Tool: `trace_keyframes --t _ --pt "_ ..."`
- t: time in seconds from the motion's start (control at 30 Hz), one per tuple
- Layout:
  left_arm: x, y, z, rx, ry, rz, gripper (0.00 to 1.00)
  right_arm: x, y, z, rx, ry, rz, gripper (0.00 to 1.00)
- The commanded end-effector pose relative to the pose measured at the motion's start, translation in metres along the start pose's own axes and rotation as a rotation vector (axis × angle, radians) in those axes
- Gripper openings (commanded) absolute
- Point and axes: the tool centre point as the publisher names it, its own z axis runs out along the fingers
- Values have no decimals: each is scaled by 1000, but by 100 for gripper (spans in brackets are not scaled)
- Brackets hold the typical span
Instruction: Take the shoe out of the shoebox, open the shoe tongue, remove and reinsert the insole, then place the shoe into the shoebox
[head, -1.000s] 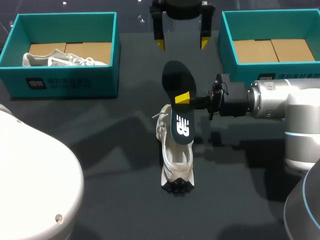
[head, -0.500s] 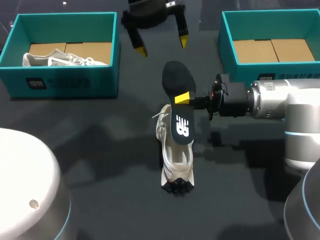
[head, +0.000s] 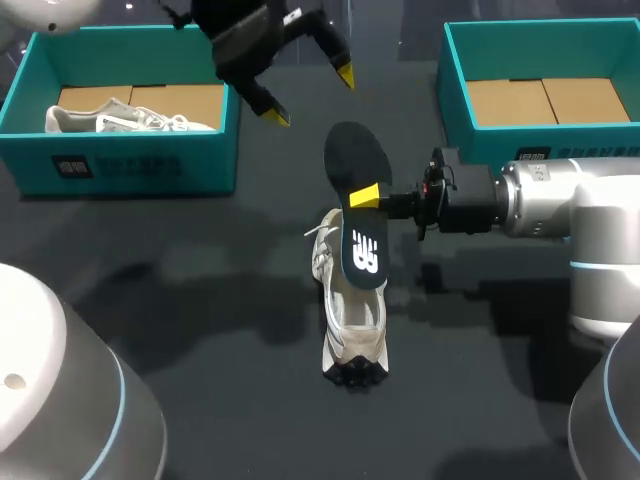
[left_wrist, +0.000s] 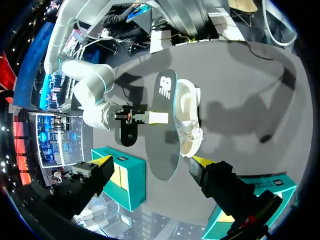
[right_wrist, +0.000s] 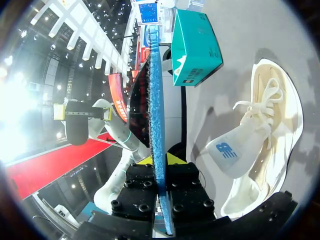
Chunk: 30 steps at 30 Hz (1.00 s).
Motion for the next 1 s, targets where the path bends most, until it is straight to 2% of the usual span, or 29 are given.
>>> trace_keyframes --t 0.03,0.13,0.2,0.23,0.33,0.83,0.87,0.93,1.0 --pt "8 -4 0 -6 -131 23 100 0 -1 0 -1 -2 1 0" --pt "20 -10 -2 -31 -203 28 100 0 -1 0 -1 -2 1 0" --pt "28 -14 -1 -74 -257 35 100 0 -1 0 -1 -2 1 0" --pt "32 -16 0 -122 -280 52 100 0 -1 0 -1 -2 1 0" --pt "49 -21 1 -159 -409 117 100 0 -1 0 -1 -2 1 0" --pt "49 -21 1 -159 -409 117 100 0 -1 0 -1 -2 1 0" --pt "53 -20 5 -147 -430 123 100 0 -1 0 -1 -2 1 0" --pt "61 -16 13 -181 -478 98 100 0 -1 0 -1 -2 1 0" --pt "69 -15 20 -141 -539 127 100 0 -1 0 -1 -2 1 0"
